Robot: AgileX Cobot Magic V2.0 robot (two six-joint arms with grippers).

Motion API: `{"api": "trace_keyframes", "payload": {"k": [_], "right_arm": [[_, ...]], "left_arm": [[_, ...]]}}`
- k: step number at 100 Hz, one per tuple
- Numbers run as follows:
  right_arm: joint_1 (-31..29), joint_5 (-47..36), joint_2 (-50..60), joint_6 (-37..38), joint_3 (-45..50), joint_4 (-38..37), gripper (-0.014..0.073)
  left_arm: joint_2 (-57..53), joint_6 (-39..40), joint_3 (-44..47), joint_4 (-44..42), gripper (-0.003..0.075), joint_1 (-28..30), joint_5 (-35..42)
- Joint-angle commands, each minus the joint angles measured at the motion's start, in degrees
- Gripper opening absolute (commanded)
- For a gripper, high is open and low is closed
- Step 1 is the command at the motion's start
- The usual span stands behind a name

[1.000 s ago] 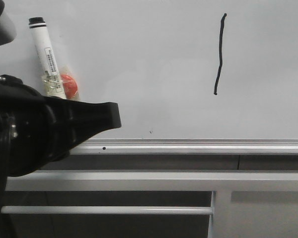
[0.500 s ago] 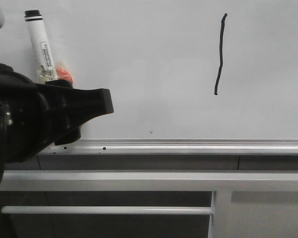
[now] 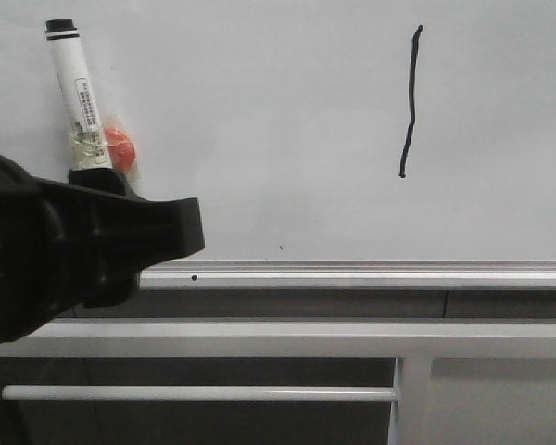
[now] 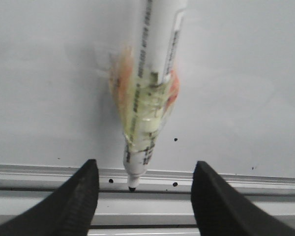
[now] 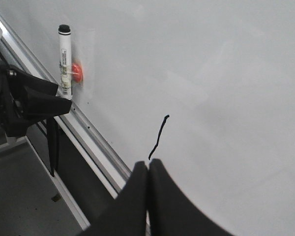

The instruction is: Write number 1 on whiteboard

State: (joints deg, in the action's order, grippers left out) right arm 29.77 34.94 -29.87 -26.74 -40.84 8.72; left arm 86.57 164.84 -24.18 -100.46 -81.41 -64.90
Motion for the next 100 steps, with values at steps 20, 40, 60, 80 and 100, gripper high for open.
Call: {"api": "trace_keyframes", "payload": {"k": [20,40,60,80,100], "right_arm": [[-0.34,-4.15,0.06,0.01,-1.48,-0.18,-0.0053],[-0.34,-4.03,0.06,0.01,-1.48,-0.18,-0.0053],[-0.34,-5.06,1.24,0.01,-1.3,-0.18,-0.0053],[-0.34,-15.5,9.05,0.11,5.84,1.02,-0.0053],[-0.34,-21.11,15.39,0.11,18.6,15.5,-0.0053]], "left_arm": [[-6.02,0.14,2.15,-0.51,0.0385,-0.65,-6.57],[-9.63,-1.47,3.7,-0.41,0.0281,-0.65,-6.57],[-13.67,-6.47,5.68,-0.08,-0.002,-0.65,-6.57],[-20.25,-27.68,6.65,1.56,-0.002,-0.65,-5.75],[-31.1,-49.0,6.75,4.52,-0.002,-0.65,-5.78]]}}
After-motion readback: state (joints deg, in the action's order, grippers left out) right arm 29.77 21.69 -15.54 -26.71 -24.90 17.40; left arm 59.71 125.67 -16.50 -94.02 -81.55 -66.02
